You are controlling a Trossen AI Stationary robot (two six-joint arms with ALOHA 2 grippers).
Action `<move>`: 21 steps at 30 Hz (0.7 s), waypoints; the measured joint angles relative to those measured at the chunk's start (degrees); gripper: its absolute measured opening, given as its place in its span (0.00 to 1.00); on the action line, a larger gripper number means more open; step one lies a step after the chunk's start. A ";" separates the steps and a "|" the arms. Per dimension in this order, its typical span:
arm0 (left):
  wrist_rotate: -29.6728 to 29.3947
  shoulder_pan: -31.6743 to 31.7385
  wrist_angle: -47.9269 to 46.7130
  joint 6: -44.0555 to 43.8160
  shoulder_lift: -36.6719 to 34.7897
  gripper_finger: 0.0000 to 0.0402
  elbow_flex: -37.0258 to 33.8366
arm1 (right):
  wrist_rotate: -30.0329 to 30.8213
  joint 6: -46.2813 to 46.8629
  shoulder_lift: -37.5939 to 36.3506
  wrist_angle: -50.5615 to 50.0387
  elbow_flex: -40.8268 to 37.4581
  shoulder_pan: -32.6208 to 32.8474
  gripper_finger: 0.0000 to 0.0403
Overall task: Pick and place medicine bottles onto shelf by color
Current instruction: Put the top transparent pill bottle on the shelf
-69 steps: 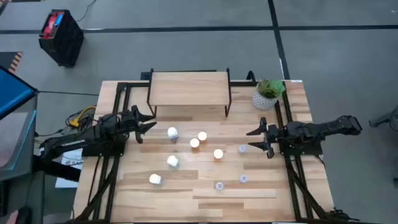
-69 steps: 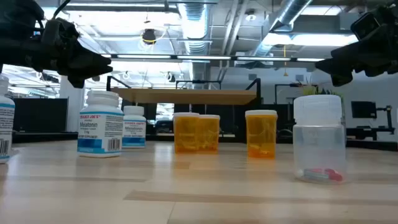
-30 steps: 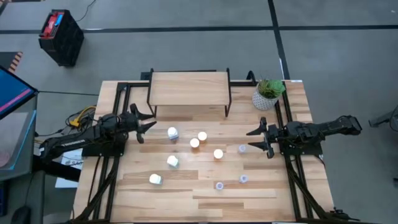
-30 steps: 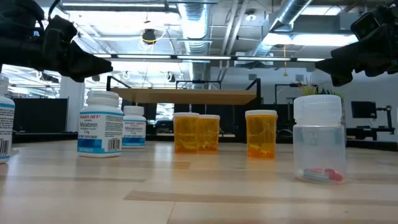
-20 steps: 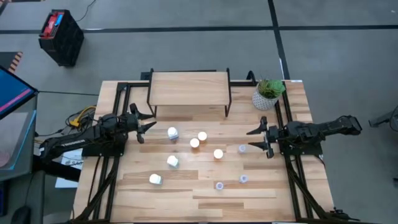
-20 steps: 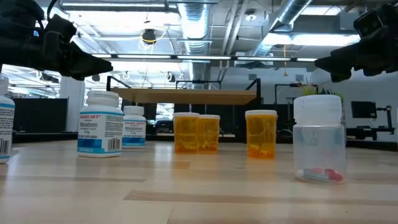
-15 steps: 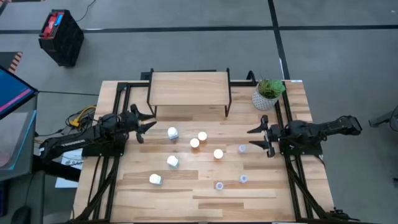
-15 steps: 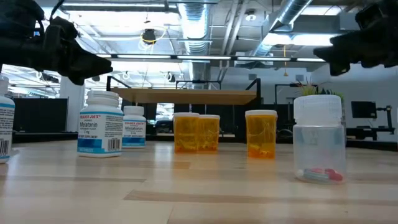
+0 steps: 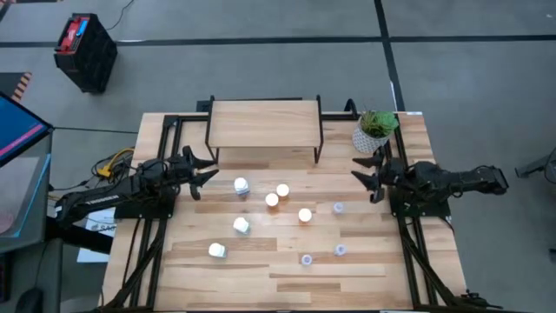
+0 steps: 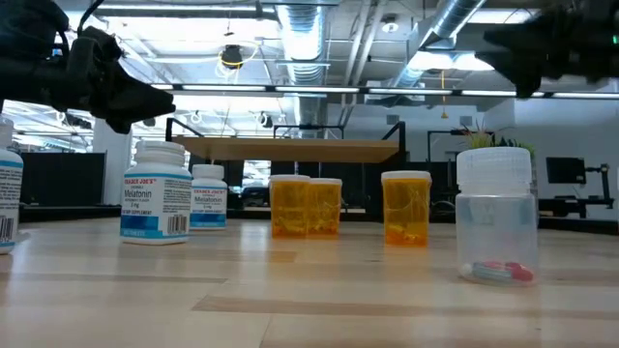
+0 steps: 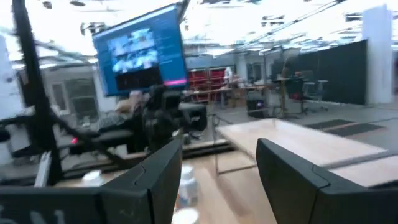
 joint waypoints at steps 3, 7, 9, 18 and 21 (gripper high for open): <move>-0.10 0.00 1.56 1.36 0.01 0.35 0.01 | 0.03 -3.07 2.37 -6.76 7.43 -0.70 0.57; -0.22 0.00 4.26 0.68 -0.01 0.35 -0.01 | 0.03 -1.19 10.05 -25.82 20.12 -1.57 0.57; -0.05 0.00 5.31 -1.25 -0.01 0.35 -0.01 | 0.00 2.95 14.47 -35.96 26.46 -1.93 0.57; 0.59 -0.02 5.37 -7.23 -0.01 0.35 -0.01 | -4.39 18.06 31.98 -66.40 40.90 -1.94 0.57; 2.77 -0.02 5.20 -9.14 -0.01 0.37 0.30 | -4.67 16.91 36.34 -66.36 40.91 -1.94 0.57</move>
